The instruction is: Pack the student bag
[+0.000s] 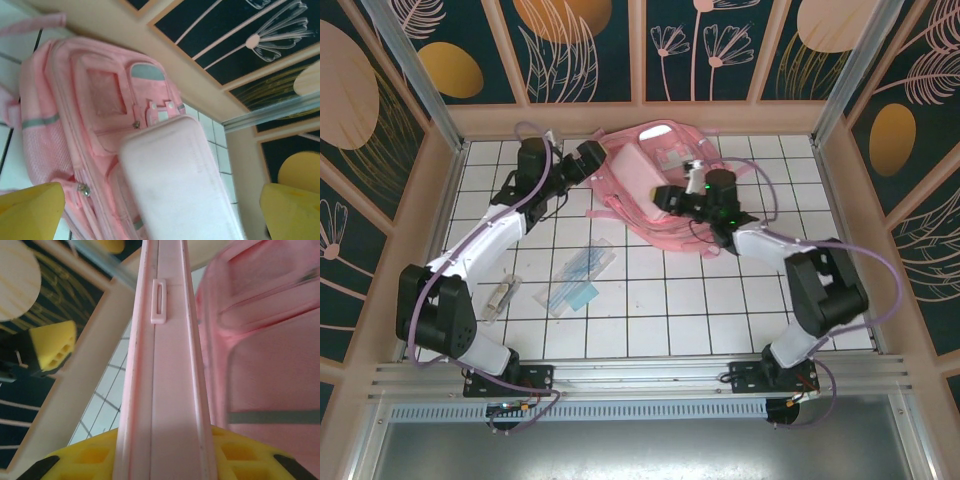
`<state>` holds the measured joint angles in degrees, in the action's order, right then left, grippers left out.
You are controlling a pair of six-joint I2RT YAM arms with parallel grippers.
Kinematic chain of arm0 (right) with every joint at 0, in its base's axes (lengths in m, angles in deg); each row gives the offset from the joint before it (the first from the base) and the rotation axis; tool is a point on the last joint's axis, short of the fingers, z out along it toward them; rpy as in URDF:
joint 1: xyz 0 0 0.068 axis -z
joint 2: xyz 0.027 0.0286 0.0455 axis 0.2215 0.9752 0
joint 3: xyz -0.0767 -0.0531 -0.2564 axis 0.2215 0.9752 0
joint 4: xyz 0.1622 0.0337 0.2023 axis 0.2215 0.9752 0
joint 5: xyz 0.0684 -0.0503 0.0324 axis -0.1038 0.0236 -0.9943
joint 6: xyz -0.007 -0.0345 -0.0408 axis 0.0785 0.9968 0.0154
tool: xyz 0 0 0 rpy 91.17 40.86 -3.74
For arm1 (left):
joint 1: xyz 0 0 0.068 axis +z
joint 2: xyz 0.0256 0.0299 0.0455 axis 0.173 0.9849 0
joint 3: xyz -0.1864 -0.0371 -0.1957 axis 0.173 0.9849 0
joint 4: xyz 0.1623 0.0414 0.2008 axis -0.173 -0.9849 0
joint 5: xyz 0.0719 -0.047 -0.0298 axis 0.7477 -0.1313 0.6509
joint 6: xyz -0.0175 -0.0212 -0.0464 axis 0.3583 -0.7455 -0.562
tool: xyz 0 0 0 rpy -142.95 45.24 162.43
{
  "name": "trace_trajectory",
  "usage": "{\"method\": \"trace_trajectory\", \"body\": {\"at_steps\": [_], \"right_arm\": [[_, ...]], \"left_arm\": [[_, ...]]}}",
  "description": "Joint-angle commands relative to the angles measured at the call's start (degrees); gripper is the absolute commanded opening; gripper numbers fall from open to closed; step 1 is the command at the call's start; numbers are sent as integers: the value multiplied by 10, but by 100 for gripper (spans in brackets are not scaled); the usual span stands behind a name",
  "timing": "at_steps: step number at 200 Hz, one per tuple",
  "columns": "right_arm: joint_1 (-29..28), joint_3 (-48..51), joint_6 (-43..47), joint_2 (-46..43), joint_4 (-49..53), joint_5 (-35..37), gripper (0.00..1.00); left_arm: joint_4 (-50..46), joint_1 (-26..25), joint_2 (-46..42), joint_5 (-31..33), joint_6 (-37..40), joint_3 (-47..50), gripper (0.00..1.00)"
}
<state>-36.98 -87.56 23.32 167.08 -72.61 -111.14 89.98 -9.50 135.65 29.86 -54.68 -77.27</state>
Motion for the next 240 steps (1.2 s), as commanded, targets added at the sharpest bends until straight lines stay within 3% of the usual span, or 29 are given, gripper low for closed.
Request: {"method": "trace_trajectory", "body": {"at_steps": [1, 27, 53, 90, 148, 183, 202, 225, 233, 240], "right_arm": [[44, 23, 11, -96, 62, 27, 0], [119, 26, 8, -169, 187, 84, 0], [205, 51, 10, -230, 225, 71, 0], [305, 46, 31, -273, 278, 45, 0], [342, 69, 20, -294, 273, 18, 0], [342, 72, 19, -293, 273, 5, 0], [342, 72, 18, -295, 273, -2, 0], [342, 74, 19, -300, 277, -5, 0], [342, 74, 21, -303, 280, -4, 0], [342, 75, 22, -305, 283, -3, 0]], "left_arm": [[-66, -51, 29, 35, 153, -53, 99], [-137, -99, 97, 66, 259, -131, 99], [-206, -139, 177, 68, 354, -214, 99], [-321, -208, 288, 121, 472, -341, 99], [-357, -244, 380, 115, 496, -401, 93], [-354, -244, 422, 155, 509, -410, 87], [-353, -243, 448, 180, 513, -414, 76], [-341, -243, 463, 179, 514, -415, 53], [-337, -243, 465, 176, 514, -416, 42], [-337, -243, 467, 176, 513, -421, 16]]}}
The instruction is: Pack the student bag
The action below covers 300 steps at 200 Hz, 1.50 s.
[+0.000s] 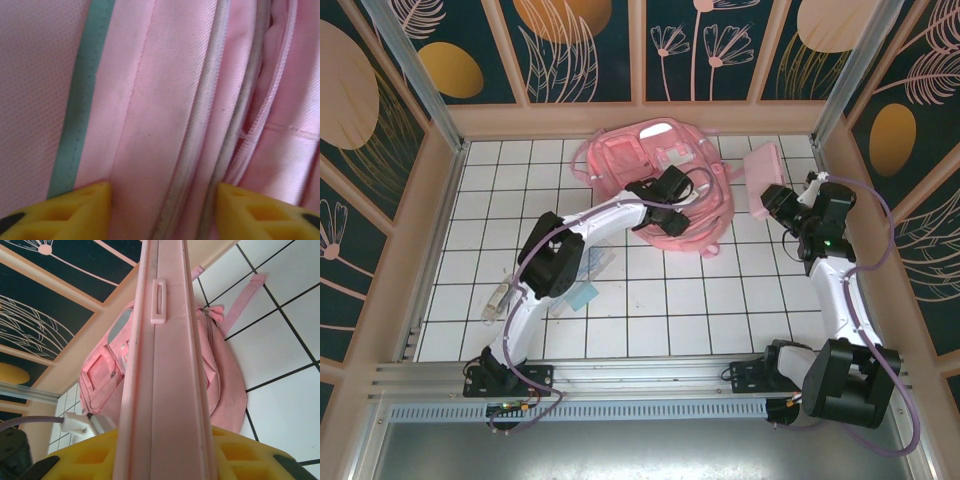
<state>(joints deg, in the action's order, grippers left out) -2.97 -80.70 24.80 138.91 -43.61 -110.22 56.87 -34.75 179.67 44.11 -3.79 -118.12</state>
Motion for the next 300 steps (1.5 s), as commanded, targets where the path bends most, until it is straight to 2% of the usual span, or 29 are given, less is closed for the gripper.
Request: {"method": "trace_trajectory", "body": {"at_steps": [1, 5, 75, 112, 141, 169, 194, 222, 238, 271, 300], "right_arm": [[2, 6, 8, -24, -6, -12, 0], [3, 5, 10, -24, -4, -12, 0], [10, -3, 19, -35, 15, 5, 0], [11, 10, 8, -35, 2, -14, 0], [9, 29, -7, -32, -20, -63, 0], [9, 49, -15, -29, -24, -79, 0], [9, 57, -14, -26, -27, -78, 0], [9, 58, -17, -15, -36, -84, 0], [10, 58, -18, -13, -41, -85, 0], [8, 61, -23, -11, -47, -88, 0], [7, 61, -22, -12, -44, -87, 0]], "left_arm": [[-6, 10, 27, 34, 4, -13, 12], [-6, 10, 27, 37, 2, -16, 0], [9, 54, -85, -27, -95, -80, 0], [47, 86, -117, -66, -168, -73, 0], [97, 111, -129, -92, -219, -49, 0], [97, 114, -123, -123, -217, -54, 0], [102, 111, -129, -157, -196, -8, 0], [90, 95, -128, -147, -142, 43, 37], [62, 81, -107, -123, -106, 45, 49], [26, 44, -58, -59, -48, 18, 61], [-10, 32, -14, -57, -27, -29, 67]]}}
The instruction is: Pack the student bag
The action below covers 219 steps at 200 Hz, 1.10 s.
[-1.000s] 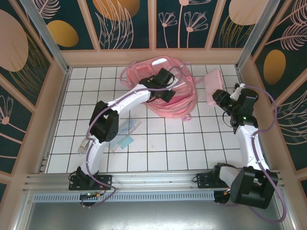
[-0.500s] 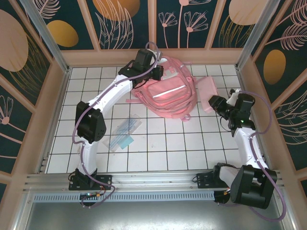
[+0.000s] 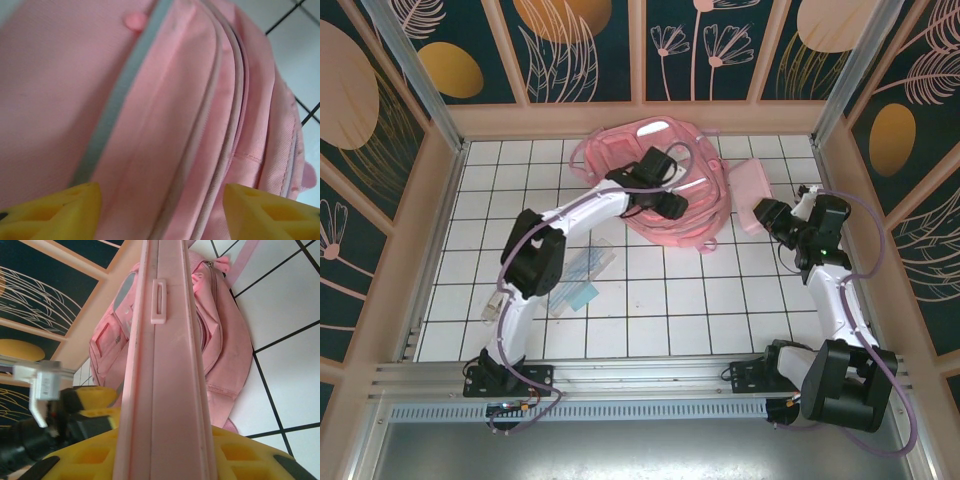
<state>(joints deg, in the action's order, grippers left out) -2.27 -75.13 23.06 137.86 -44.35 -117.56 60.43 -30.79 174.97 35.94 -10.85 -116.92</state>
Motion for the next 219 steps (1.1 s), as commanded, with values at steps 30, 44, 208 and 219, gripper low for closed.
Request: {"method": "trace_trajectory", "body": {"at_steps": [30, 44, 208, 219], "right_arm": [[1, 5, -4, -1, -37, -13, 0], [0, 5, -4, -1, -38, -13, 0], [-1, 1, -7, 2, -41, -12, 0], [-1, 1, -9, 3, -43, -13, 0]], "left_arm": [[-55, -12, 58, 81, 61, -50, 68], [-57, -12, 71, 108, 63, -57, 67], [-96, -12, 91, 89, 50, -121, 69], [-94, -12, 107, 92, 56, -116, 70]]}}
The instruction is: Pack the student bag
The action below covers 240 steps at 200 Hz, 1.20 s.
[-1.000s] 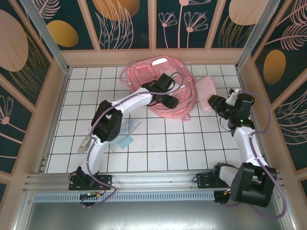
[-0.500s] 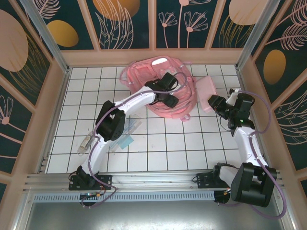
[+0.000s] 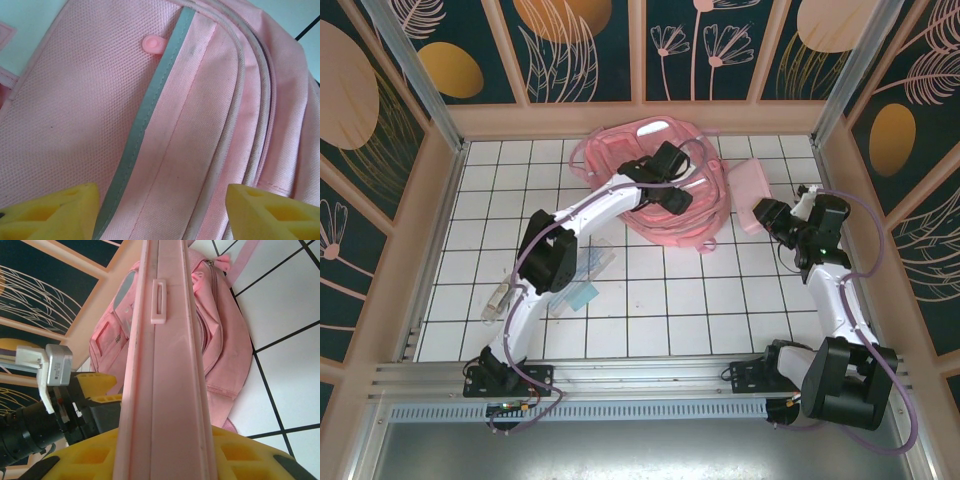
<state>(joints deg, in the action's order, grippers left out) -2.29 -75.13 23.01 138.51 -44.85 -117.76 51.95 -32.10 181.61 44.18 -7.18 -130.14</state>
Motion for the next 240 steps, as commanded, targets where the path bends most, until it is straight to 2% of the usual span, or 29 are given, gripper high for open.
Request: {"method": "trace_trajectory", "body": {"at_steps": [1, 45, 75, 112, 120, 140, 161, 169, 201, 240], "right_arm": [[0, 0, -9, -4, -38, -11, 0], [0, -3, -10, -1, -39, -9, 0], [-2, -5, -12, 4, -42, -10, 0], [-3, -6, -9, -4, -33, -6, 0], [-3, -6, -8, -7, -31, -4, 0], [-4, -10, -4, -13, -21, 0, 0], [-4, -13, -2, -20, -16, 5, 0], [-4, -13, -3, -22, -17, 6, 0], [-4, -13, -6, -23, -20, 3, 0], [-6, -10, -7, -19, -19, -6, 0]], "left_arm": [[-10, 2, 42, 9, 19, 17, 71], [-24, 3, 72, -45, 24, 25, 74], [-21, 15, 94, -34, 26, 26, 74], [-26, 33, 163, 5, 31, 20, 70], [-33, 37, 179, -6, 29, 17, 66], [-38, 44, 180, -42, 20, 7, 46], [-45, 49, 176, -67, 6, 4, 15], [-44, 49, 167, -76, 1, 8, 0], [5, 52, 73, -102, -42, 53, 0], [100, 79, -44, -156, -147, 72, 0]]}}
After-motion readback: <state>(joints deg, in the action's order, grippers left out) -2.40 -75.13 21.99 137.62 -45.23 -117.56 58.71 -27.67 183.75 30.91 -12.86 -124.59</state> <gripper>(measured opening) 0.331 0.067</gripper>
